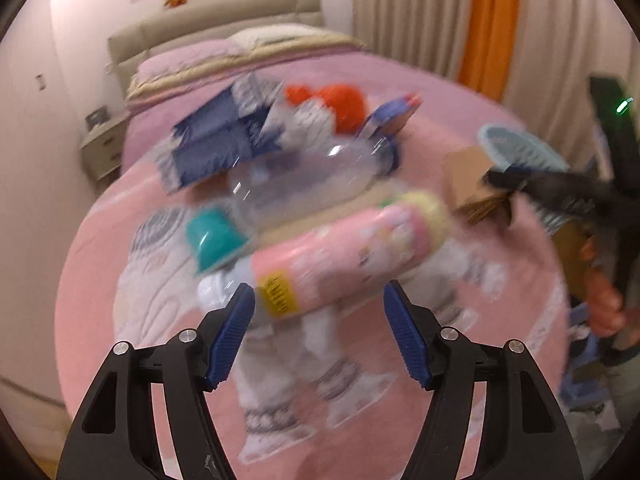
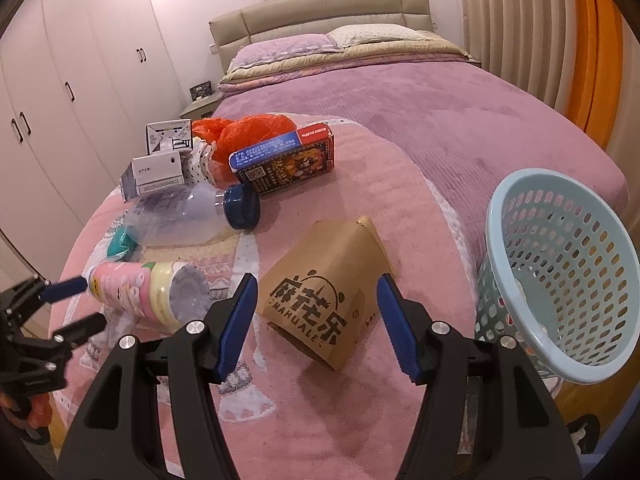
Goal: Collect trash
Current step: 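Grasp the pink bottle with left tool while right tool grasps brown paper bag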
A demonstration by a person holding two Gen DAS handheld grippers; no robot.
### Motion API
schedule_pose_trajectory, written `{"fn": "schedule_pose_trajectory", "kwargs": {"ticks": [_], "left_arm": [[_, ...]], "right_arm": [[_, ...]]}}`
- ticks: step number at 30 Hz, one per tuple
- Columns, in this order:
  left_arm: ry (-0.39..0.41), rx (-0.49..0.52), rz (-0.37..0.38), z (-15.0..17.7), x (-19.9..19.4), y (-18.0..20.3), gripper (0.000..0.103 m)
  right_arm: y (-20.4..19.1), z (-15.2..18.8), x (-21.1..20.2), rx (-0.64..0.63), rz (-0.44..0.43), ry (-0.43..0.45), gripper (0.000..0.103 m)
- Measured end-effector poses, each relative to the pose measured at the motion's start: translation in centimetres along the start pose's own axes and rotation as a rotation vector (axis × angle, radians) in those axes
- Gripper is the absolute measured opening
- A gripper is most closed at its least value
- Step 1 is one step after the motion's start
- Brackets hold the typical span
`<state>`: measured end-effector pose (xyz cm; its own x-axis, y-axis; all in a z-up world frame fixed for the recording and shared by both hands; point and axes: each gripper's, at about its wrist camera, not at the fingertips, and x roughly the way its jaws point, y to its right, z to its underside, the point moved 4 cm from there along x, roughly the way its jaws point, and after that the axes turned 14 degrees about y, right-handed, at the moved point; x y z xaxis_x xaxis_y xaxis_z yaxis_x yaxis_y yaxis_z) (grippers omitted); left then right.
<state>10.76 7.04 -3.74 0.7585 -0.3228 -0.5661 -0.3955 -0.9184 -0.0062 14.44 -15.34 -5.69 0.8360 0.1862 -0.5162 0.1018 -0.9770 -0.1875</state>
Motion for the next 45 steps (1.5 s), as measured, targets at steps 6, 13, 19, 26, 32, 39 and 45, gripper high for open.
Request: {"fn": "schedule_pose_trajectory", "kwargs": {"ticks": [6,13,19,26,32,39,45], "left_arm": [[-0.002,-0.062,-0.017,-2.1,2.1,-2.6,0.079],[-0.192,-0.188,0.215,-0.4,4.4,-4.3,0.079],[-0.249,-0.138,0.279,1.5,2.8,-1.2,0.079],[-0.175,-0.111,0.183,0.1,3.6,1.0,0.079],[-0.169,-0.062,0.090,-1.2,6.0,2.4,0.069],[-0.144,-0.069,0.032,-1.6,6.4,3.3,0.059],[-0.097,-0.129,0.032,-1.1,5.3,4.0,0.054]], "right_arm": [[0.1,-0.3,-0.4,-0.008,0.004,0.010,0.058],[0.5,-0.1,-0.5,0.005,-0.002,0.001,0.058],[0.6,0.0,-0.2,0.011,-0.005,-0.002,0.058],[0.1,0.3,0.3,0.027,-0.013,-0.024,0.058],[0.5,0.0,0.8,0.090,0.010,-0.038,0.070],[-0.4,0.3,2.4,0.077,0.037,-0.074,0.064],[-0.7,0.7,2.2,0.022,0.036,-0.065,0.038]]}}
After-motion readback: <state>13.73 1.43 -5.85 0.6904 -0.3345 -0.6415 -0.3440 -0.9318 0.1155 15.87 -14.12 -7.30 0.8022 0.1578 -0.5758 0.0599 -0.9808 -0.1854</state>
